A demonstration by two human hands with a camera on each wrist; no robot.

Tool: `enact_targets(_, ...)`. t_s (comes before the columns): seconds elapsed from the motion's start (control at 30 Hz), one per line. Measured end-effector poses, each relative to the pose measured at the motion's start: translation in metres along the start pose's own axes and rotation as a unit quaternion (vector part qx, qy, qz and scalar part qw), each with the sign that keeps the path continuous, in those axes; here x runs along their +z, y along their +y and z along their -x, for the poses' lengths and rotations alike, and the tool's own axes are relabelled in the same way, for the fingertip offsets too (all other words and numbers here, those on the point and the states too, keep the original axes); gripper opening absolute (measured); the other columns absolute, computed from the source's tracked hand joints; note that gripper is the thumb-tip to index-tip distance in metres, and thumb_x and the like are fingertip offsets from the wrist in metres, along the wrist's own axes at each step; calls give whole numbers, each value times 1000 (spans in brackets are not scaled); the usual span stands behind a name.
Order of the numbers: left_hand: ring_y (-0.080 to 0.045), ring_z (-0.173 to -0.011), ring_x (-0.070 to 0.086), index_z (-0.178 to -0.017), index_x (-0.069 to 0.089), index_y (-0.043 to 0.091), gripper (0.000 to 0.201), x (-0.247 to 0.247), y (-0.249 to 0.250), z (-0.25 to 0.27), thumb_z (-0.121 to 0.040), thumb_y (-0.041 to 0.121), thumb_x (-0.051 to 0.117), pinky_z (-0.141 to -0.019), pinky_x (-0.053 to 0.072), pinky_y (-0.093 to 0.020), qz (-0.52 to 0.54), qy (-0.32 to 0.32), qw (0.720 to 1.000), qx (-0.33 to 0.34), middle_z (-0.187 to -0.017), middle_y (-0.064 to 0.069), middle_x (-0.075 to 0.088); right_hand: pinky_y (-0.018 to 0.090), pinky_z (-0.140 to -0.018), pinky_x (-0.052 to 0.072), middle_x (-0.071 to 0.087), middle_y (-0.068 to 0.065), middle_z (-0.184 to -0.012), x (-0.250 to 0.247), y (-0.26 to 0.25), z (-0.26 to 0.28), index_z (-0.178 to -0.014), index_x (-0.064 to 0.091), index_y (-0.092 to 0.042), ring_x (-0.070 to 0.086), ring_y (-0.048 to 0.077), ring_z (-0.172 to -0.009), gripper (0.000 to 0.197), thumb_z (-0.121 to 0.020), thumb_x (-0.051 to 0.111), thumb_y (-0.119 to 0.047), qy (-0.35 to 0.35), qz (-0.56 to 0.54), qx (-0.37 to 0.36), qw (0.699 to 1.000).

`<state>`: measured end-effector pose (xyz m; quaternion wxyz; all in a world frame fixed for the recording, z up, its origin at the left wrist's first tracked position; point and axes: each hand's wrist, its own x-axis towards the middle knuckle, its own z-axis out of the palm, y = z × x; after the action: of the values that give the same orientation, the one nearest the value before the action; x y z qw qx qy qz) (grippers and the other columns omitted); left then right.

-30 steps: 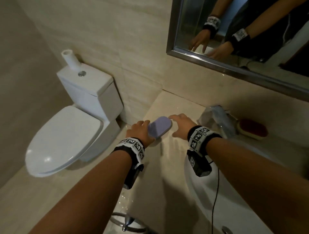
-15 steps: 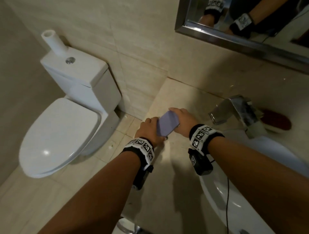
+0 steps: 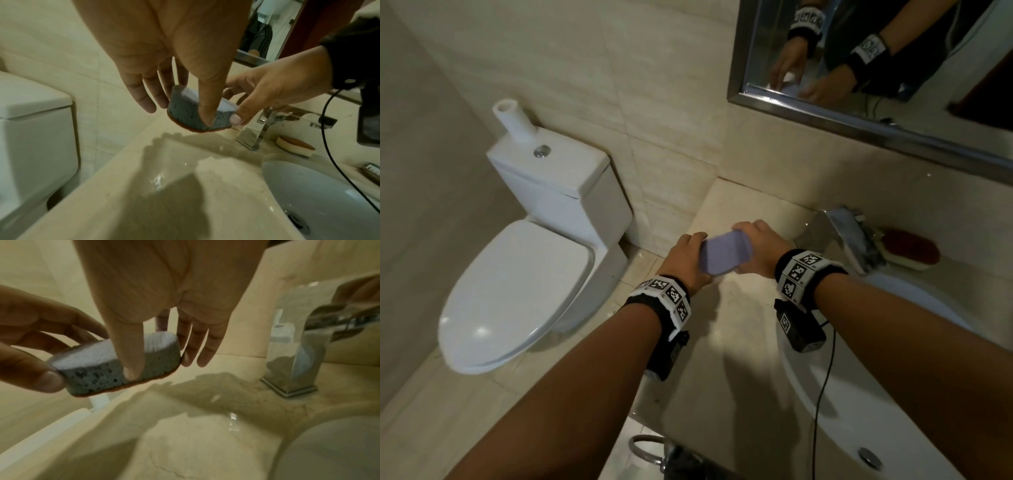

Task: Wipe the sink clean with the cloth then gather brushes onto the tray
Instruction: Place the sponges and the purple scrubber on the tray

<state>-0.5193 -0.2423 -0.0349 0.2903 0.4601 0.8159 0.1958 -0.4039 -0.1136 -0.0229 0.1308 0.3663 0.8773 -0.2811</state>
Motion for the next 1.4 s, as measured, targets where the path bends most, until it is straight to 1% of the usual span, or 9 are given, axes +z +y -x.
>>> enact_targets(0.1, -28, -120, 48, -139, 36, 9, 73, -12, 15, 9, -76, 15, 73, -99, 39, -31, -8, 10, 1000, 25, -134, -13, 42, 45, -104, 41, 41, 5, -135, -14, -1, 20, -140, 27, -30, 45, 30, -124, 91, -65, 78, -39, 6, 11, 8, 1000)
enact_targets(0.27, -27, -124, 45, -142, 32, 8, 80, -16, 47, 21, -75, 14, 75, -102, 36, -29, -24, 1, 997, 73, -137, -14, 41, 34, -101, 40, 39, 8, -134, -29, 13, 59, -141, 28, -25, 46, 27, -121, 87, -70, 78, -31, 39, -5, 33, 999)
enact_targets(0.43, -26, -123, 45, -141, 36, 8, 82, -4, 83, 32, -72, 18, 79, -100, 35, -28, -36, -9, 992, 121, -135, -13, 43, 35, -103, 40, 44, 11, -135, -44, 31, 107, -140, 33, -20, 44, 26, -123, 85, -69, 79, -28, 71, -2, 50, 996)
enact_targets(0.67, -26, -113, 50, -132, 46, 12, 71, 24, 154, 50, -70, 25, 79, -91, 39, -28, -86, -29, 980, 179, -123, -11, 49, 28, -99, 36, 44, 12, -138, -61, 86, 181, -143, 31, -18, 44, 25, -125, 87, -71, 80, -26, 105, -54, 65, 991)
enact_targets(0.83, -26, -112, 52, -126, 51, 13, 67, 68, 218, 60, -68, 24, 81, -89, 41, -30, -97, -35, 973, 204, -125, -11, 53, 22, -99, 32, 45, 12, -137, -74, 146, 234, -144, 29, -15, 38, 26, -129, 83, -76, 76, -26, 120, -61, 76, 988)
enact_targets(1.03, -25, -107, 55, -122, 50, 15, 61, 161, 299, 86, -69, 22, 79, -89, 46, -34, -90, -81, 971, 206, -119, -7, 53, 31, -101, 36, 41, 12, -131, -66, 251, 303, -141, 34, -24, 46, 29, -121, 80, -73, 76, -31, 117, -87, 132, 980)
enact_targets(1.1, -25, -109, 53, -124, 50, 15, 62, 188, 321, 92, -69, 22, 79, -90, 43, -32, -87, -93, 968, 215, -119, -7, 51, 30, -99, 36, 43, 12, -132, -64, 280, 321, -140, 35, -25, 46, 29, -120, 81, -72, 77, -33, 119, -90, 146, 978)
enact_targets(1.2, -26, -116, 49, -131, 46, 13, 68, 219, 349, 96, -72, 24, 78, -94, 40, -29, -84, -112, 965, 222, -127, -10, 47, 37, -105, 38, 41, 10, -139, -64, 314, 343, -141, 34, -25, 43, 27, -125, 86, -68, 79, -36, 114, -97, 168, 974)
enact_targets(1.4, -26, -123, 46, -137, 41, 8, 70, 254, 396, 84, -77, 21, 75, -102, 33, -26, -74, -143, 956, 247, -133, -14, 45, 34, -107, 35, 42, 5, -142, -71, 364, 363, -142, 34, -23, 43, 24, -128, 83, -72, 77, -34, 135, -99, 208, 964)
